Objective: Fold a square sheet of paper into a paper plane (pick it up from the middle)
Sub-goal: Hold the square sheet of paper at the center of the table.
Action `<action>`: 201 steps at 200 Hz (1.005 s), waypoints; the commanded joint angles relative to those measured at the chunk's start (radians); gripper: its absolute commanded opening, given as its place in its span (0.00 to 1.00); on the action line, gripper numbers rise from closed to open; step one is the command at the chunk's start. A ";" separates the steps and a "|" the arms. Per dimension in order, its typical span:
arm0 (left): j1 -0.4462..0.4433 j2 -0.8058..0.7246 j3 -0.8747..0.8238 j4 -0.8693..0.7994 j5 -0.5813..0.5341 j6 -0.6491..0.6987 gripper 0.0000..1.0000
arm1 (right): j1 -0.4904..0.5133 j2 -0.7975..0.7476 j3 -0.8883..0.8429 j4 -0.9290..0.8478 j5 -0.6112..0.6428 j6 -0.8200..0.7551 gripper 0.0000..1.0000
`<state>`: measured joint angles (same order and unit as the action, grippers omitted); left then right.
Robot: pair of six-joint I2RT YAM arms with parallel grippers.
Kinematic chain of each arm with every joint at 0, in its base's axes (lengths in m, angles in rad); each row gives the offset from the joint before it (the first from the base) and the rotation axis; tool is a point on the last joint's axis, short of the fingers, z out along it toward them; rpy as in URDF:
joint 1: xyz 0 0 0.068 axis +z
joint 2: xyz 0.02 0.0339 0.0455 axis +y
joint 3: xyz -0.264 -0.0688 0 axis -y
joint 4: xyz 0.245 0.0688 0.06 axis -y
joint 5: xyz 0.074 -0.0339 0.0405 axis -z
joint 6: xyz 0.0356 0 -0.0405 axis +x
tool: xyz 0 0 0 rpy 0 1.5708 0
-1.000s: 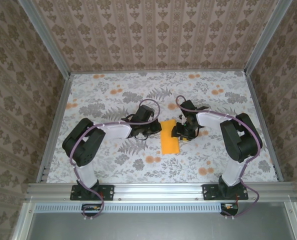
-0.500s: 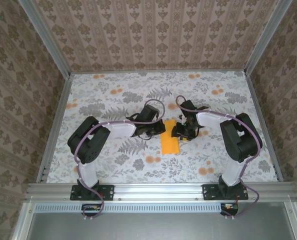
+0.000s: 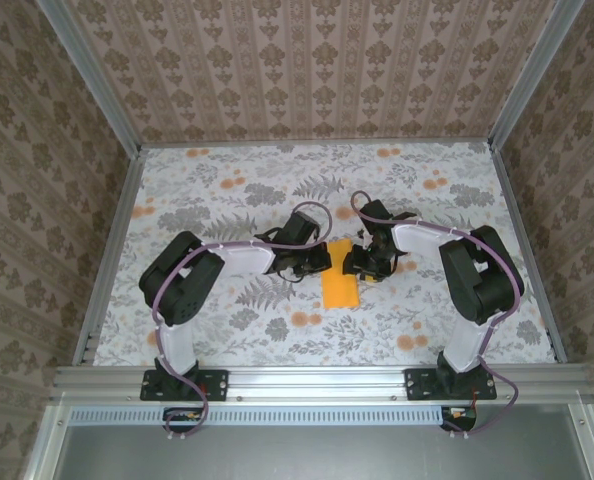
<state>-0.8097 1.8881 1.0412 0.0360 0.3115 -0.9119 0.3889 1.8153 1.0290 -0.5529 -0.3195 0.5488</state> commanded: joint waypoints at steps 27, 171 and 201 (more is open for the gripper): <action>-0.005 0.024 0.030 -0.018 0.017 0.024 0.06 | 0.028 0.197 -0.075 0.093 0.142 -0.033 0.51; -0.012 0.096 0.046 -0.261 -0.020 0.020 0.02 | 0.027 0.093 -0.071 0.086 0.091 0.000 0.52; -0.009 0.112 0.013 -0.266 -0.015 0.011 0.02 | 0.015 -0.056 -0.060 0.071 0.036 0.014 0.56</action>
<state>-0.8120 1.9366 1.1042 -0.0792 0.3176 -0.9123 0.3977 1.7721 1.0195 -0.5354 -0.3222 0.5545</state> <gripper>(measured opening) 0.060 0.548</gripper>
